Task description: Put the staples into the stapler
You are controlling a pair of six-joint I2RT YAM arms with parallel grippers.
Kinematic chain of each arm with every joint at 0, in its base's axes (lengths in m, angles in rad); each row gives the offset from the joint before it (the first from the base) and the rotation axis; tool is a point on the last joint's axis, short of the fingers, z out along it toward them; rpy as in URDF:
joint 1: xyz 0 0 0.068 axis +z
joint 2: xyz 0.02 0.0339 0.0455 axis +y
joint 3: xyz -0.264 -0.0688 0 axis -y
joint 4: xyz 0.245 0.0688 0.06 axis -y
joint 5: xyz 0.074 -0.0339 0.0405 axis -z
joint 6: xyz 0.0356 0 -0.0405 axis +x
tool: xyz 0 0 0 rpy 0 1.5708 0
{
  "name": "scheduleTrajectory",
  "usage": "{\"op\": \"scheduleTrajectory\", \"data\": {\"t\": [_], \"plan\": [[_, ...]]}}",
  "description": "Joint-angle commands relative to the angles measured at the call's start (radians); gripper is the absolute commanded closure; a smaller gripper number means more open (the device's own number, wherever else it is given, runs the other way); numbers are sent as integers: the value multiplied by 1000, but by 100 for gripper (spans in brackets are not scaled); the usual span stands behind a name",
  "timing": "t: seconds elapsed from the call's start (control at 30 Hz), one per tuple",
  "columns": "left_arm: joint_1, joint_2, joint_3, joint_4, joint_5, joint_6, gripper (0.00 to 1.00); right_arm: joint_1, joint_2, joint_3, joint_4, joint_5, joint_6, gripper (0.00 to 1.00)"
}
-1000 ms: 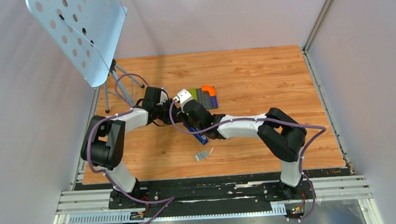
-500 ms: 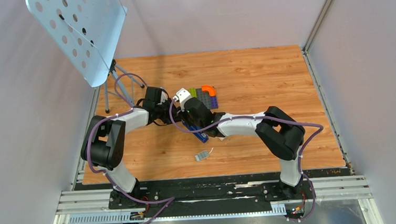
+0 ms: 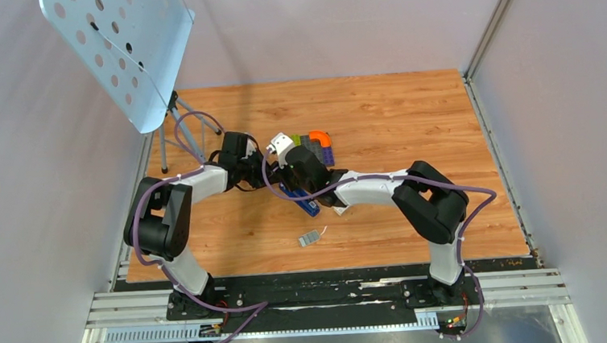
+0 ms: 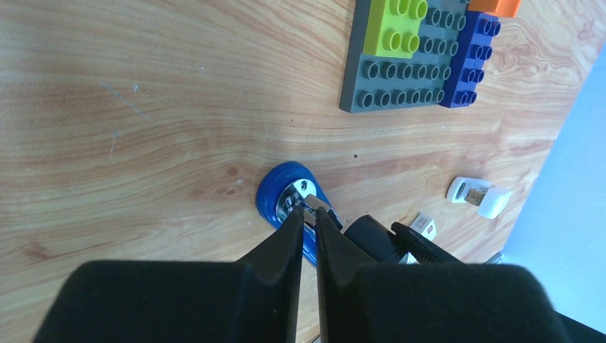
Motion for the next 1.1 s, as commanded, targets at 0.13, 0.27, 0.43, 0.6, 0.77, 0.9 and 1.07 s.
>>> {"op": "scheduleTrajectory", "data": {"t": [0.13, 0.27, 0.43, 0.6, 0.77, 0.9, 1.07], "plan": [[57, -45, -24, 48, -104, 11, 90, -37, 20, -63, -120, 3, -37, 100], [90, -59, -70, 91, -58, 0, 86, -42, 17, -79, -110, -4, -37, 100], [95, -60, -65, 95, -16, 15, 85, -46, 17, -79, -103, -27, -36, 100], [97, -72, -63, 96, 9, 23, 82, -64, 8, -89, -89, -92, -80, 100], [99, -80, -65, 126, 68, -4, 82, -96, -8, -115, -58, -183, -93, 100], [99, -89, -68, 118, 69, 7, 80, -99, 4, -98, -63, -209, -97, 100], [98, -84, -63, 98, 76, 61, 77, -97, 14, -61, -91, -237, -79, 87]]}}
